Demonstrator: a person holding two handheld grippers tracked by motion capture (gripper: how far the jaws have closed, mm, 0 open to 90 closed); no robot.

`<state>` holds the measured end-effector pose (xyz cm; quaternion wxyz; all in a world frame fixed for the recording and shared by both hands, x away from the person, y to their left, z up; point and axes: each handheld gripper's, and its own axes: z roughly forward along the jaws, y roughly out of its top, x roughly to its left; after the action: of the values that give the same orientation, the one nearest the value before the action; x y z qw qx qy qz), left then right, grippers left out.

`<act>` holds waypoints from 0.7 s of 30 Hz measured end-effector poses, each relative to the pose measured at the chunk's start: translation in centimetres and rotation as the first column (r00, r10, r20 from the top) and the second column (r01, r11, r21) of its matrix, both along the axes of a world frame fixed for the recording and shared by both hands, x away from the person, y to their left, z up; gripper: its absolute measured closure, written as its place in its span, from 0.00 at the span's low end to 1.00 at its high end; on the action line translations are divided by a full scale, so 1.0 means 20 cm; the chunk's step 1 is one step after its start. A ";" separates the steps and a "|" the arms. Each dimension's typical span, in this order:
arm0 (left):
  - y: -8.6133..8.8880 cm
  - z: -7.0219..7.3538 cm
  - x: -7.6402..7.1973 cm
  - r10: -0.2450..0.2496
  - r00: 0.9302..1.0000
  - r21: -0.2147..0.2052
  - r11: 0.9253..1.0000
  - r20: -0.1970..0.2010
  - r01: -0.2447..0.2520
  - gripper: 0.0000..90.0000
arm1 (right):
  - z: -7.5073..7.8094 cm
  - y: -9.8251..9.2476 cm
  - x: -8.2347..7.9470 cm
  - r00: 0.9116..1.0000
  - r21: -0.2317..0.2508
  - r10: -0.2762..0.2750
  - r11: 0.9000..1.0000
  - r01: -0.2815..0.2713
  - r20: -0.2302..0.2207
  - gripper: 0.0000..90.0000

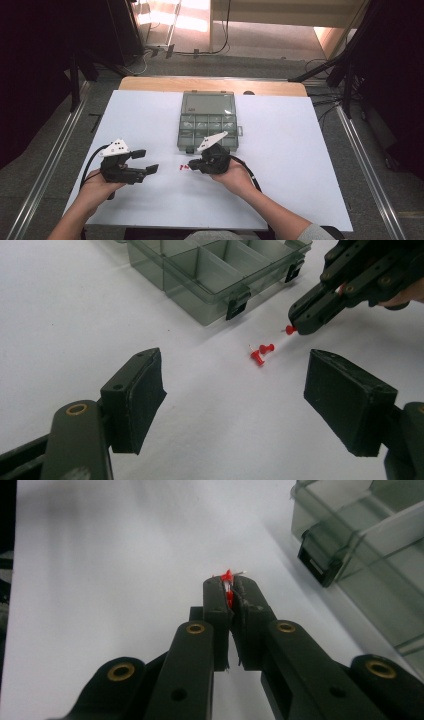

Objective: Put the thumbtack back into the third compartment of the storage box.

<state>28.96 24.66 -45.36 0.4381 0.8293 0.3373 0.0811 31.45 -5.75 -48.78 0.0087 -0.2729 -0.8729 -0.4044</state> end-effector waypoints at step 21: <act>-0.01 0.00 0.00 -0.017 1.000 0.004 1.000 0.003 0.017 0.26 | 0.13 -0.14 0.05 0.997 0.030 -0.072 0.997 0.072 -0.016 0.96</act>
<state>28.91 24.48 -45.42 0.4378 0.8328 0.3293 0.0790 32.54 -8.54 -46.19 0.0048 -0.3069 -0.8562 -0.4156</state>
